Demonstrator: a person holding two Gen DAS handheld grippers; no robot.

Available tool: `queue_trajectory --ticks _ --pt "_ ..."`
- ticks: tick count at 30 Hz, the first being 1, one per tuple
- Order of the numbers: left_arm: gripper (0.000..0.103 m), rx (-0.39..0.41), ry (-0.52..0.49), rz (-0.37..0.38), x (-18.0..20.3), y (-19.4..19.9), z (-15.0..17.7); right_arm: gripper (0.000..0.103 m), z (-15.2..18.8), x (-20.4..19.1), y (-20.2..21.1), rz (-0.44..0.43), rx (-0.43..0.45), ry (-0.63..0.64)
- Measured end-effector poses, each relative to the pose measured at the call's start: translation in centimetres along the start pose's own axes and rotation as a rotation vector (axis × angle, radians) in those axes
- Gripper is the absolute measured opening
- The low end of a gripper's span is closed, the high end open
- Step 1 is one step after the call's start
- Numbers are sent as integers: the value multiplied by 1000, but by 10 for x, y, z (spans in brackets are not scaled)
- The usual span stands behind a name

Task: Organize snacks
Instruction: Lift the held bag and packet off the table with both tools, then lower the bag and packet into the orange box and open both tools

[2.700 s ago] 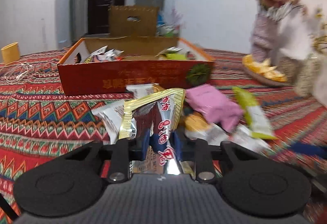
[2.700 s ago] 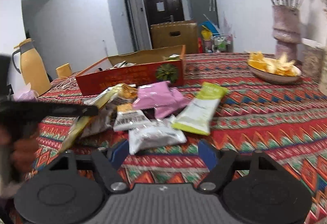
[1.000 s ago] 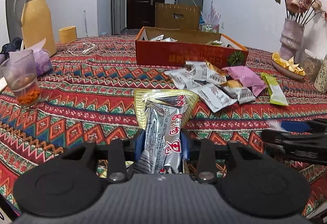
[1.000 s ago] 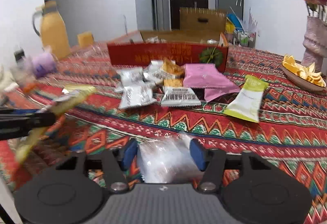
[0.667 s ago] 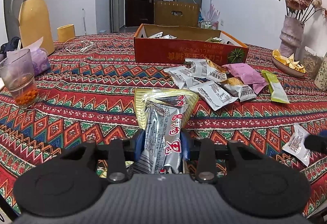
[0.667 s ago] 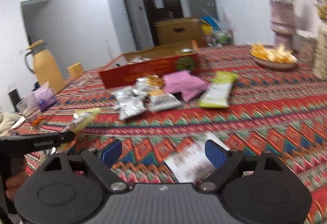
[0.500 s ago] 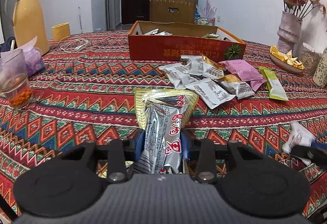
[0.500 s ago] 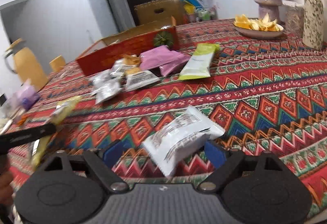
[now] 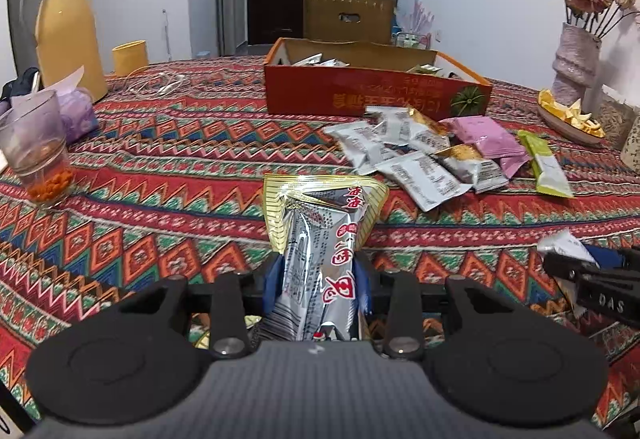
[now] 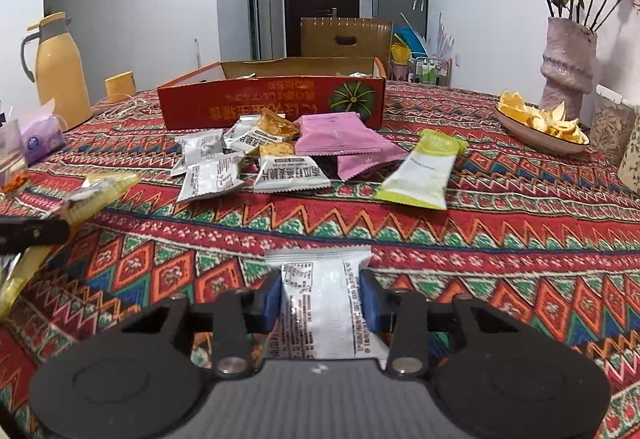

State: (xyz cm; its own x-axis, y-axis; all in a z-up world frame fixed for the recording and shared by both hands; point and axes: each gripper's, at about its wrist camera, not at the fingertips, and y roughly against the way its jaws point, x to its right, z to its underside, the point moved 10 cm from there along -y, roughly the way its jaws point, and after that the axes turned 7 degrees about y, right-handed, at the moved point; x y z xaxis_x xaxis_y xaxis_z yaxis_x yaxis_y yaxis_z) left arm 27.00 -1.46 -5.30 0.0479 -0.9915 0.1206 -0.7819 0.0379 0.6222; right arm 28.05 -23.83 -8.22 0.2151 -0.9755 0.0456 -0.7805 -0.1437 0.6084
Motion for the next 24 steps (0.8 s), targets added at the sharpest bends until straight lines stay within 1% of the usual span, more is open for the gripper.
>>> queue_trajectory --ticks 5,7,8,11,14,16,17,19,20,21,23,24 --pt "37 -1 -23 22 16 -7 -8 39 2 10 3 -32 9 -43" --pt "37 17 -20 43 21 -8 -24 39 -11 11 8 -54 38 -38" --pt "37 35 -20 63 24 -8 -38 39 -22 13 12 -68 62 -29" --pt "37 91 -11 118 30 -14 -85 39 -72 22 17 -118 156 16" --pt "37 121 -10 145 42 -41 -143 39 -129 34 3 -157 223 57" --pt "37 140 -8 143 52 -68 -187 39 -172 39 -20 -174 256 83" --pt "37 151 -14 140 58 -82 -203 39 -192 43 -36 -180 263 85" --pt "38 152 -27 121 70 -120 -236 39 -233 52 -77 -192 257 69" --pt "38 141 -32 111 74 -139 -247 39 -253 56 -102 -202 239 52" --pt "38 123 -17 88 76 -162 -257 39 -271 61 -130 -203 219 22" --pt "38 86 -12 59 81 -204 -267 39 -295 69 -181 -219 159 -44" --pt "38 63 9 42 81 -225 -270 39 -306 74 -207 -229 131 -91"
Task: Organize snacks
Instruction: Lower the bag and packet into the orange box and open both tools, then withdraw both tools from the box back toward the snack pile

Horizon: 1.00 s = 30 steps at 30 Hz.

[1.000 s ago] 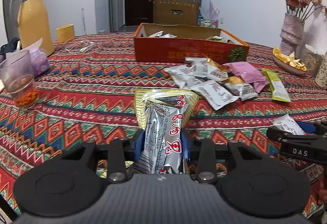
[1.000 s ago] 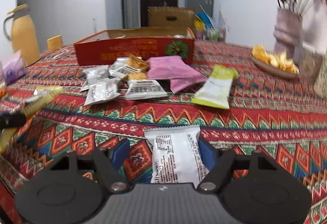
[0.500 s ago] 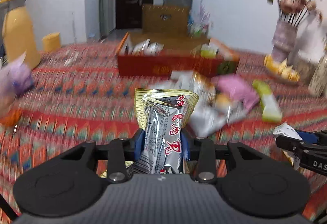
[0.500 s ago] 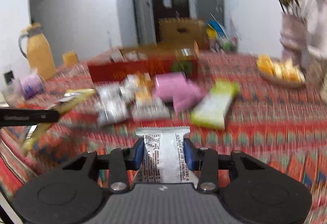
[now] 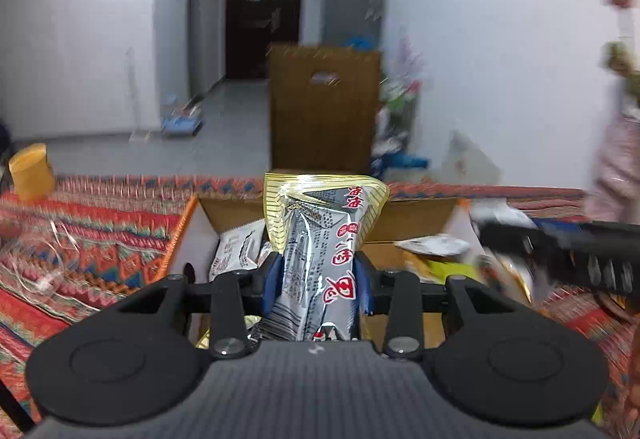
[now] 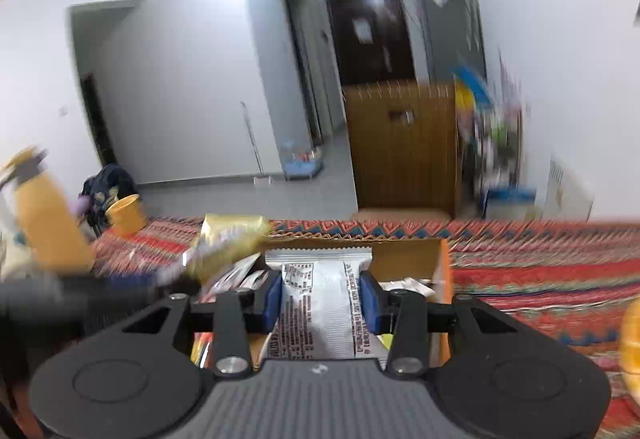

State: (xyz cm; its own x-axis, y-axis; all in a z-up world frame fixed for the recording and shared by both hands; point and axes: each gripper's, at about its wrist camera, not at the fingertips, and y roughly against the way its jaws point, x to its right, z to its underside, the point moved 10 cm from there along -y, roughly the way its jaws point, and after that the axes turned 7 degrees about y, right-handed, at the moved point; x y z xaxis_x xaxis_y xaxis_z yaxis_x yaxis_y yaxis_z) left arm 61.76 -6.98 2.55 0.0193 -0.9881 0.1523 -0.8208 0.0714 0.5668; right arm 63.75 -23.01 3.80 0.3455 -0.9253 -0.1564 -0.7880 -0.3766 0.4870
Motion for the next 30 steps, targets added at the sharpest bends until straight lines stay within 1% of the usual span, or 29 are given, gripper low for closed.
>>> queue_trajectory --ticks 2,3,4,5,6,7,8,9,10,12,14,17,19,21,23,25,27,28,30 --pt "38 -34 15 -14 -1 -32 2 40 -10 16 -48 20 -51 -46" --pt "39 -33 4 -15 -1 -44 4 40 -12 22 -66 35 -65 -64" --pt "41 -28 -11 -25 0 -53 9 42 -11 28 -85 59 -81 -77" --pt "53 -31 -19 -35 -1 -60 15 46 -9 32 -100 72 -89 -91" --pt "61 -39 -18 -31 -4 -65 21 54 -6 37 -115 75 -92 -110" --pt "71 -47 -12 -11 -5 -67 26 74 -1 40 -125 76 -103 -122" --pt "70 -49 -4 24 -5 -67 27 83 2 44 -134 85 -112 -139" --pt "72 -32 16 57 -6 -62 25 84 7 46 -137 94 -120 -152" --pt "76 -17 31 58 -9 -59 21 84 7 45 -137 96 -115 -146" --pt "77 -10 -4 62 -8 -52 18 84 7 43 -135 73 -87 -149" --pt "77 7 -13 51 -8 -48 18 84 9 43 -135 77 -87 -148" --pt "77 8 -64 36 -7 -44 19 82 10 44 -135 79 -79 -157" --pt "77 29 -82 25 -9 -31 14 83 11 45 -121 107 -62 -143" --pt "79 55 -78 43 -11 -11 5 84 6 41 -102 137 -41 -126" --pt "81 74 -102 52 -13 11 -2 86 -2 33 -80 125 -26 -88" --pt "83 92 -129 47 -19 35 -8 88 -11 27 -55 142 -17 -35" --pt "84 100 -141 31 -28 59 -11 93 -18 18 -24 152 -10 36" --pt "86 107 -143 27 -34 72 -12 96 -21 14 -10 151 -10 69" --pt "89 127 -142 16 -45 101 -11 96 -23 5 25 154 2 140"
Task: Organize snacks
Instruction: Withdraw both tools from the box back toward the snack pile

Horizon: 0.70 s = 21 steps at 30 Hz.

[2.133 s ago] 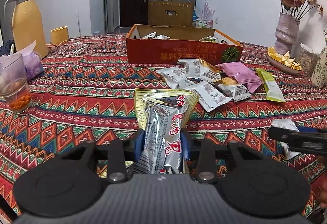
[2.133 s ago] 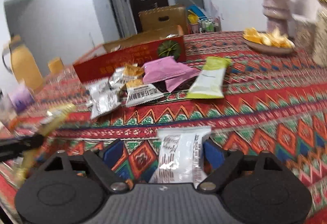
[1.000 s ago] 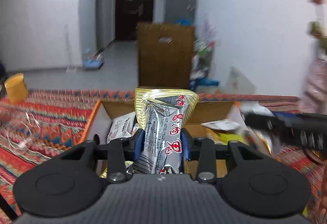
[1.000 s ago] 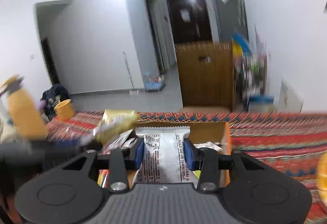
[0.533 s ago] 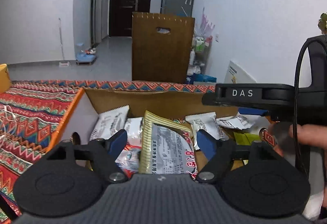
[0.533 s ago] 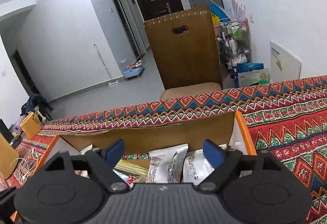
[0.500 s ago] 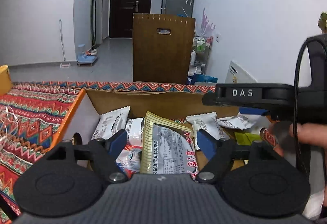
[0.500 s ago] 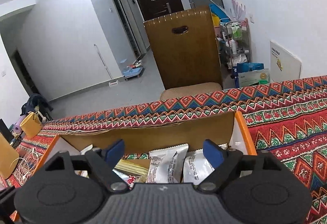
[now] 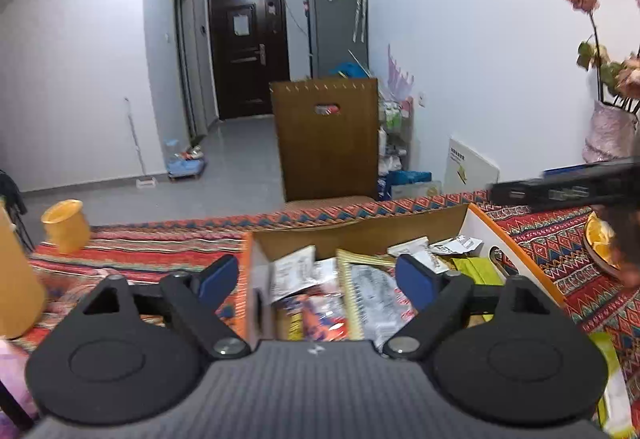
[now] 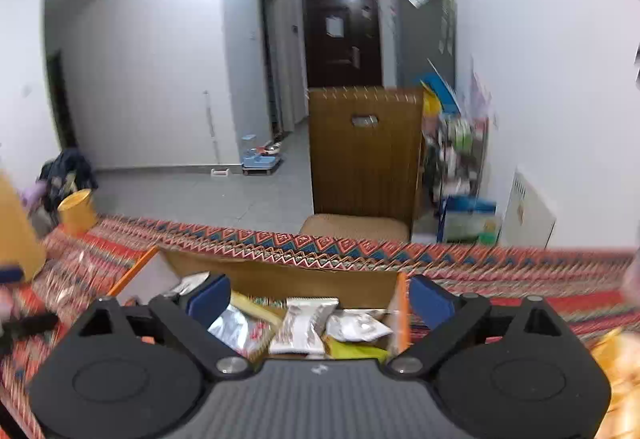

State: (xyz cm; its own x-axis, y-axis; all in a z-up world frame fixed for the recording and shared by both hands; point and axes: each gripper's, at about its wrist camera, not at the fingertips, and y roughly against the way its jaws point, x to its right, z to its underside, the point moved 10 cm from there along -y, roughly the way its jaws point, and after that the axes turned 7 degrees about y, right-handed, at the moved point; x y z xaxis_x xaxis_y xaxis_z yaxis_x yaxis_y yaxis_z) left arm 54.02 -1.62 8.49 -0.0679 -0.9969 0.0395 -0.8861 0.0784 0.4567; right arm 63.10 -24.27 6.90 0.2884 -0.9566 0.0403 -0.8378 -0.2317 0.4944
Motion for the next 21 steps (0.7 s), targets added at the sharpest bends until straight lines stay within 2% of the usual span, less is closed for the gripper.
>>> queue_trajectory --ticks 2,4,6,11,16,21 --pt "96 16 -7 7 -9 29 2 98 -1 -2 38 19 17 49" --pt "99 35 -11 9 -16 64 8 103 3 -4 78 36 43 79" --pt "103 64 -11 28 -20 98 14 103 13 -5 121 34 78 92" --pt "103 118 40 51 -23 175 43 103 53 -19 218 21 146 134" --pt "103 166 85 68 -18 236 91 103 116 -41 291 10 212 155" --pt "103 143 113 98 -11 264 153 103 197 -61 318 45 206 161"
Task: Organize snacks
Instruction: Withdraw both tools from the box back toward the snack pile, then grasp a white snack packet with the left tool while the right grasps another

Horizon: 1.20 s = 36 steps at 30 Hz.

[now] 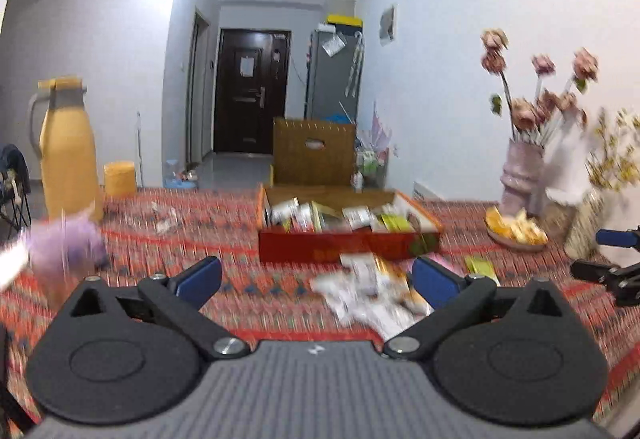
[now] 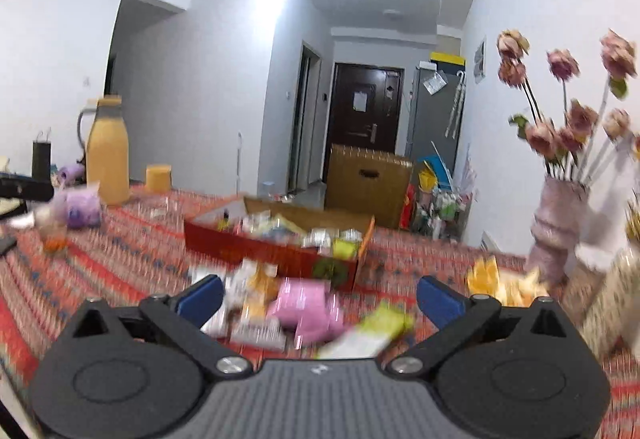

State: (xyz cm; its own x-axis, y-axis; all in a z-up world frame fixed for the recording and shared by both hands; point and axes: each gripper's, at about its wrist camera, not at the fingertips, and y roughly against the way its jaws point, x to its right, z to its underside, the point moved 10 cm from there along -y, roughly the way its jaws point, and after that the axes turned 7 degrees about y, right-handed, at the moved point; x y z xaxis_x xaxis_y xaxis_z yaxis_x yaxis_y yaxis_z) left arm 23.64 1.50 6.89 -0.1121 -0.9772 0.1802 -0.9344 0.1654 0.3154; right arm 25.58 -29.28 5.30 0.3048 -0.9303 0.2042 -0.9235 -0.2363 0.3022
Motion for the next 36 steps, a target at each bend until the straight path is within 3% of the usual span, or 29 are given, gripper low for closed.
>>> queue_trajectory --ticks 7,13,21,26,32,36 --pt "103 -37 -40 -101 -10 10 61 103 87 -34 27 53 -60 -70" --pt "103 -84 -48 -112 -10 -2 67 103 110 -43 23 74 -122 -51" --pt "103 -141 -78 -94 1 -31 75 103 95 -42 4 50 -110 -88" --pt "103 -170 -59 -108 -10 -53 78 96 75 -46 -20 1 -123 -103" --pt "103 -185 -6 -143 -38 -75 75 81 42 -78 -80 -125 -188 -95" --pt "103 -189 9 -177 -60 -82 72 81 23 -113 -131 -210 -233 -32"
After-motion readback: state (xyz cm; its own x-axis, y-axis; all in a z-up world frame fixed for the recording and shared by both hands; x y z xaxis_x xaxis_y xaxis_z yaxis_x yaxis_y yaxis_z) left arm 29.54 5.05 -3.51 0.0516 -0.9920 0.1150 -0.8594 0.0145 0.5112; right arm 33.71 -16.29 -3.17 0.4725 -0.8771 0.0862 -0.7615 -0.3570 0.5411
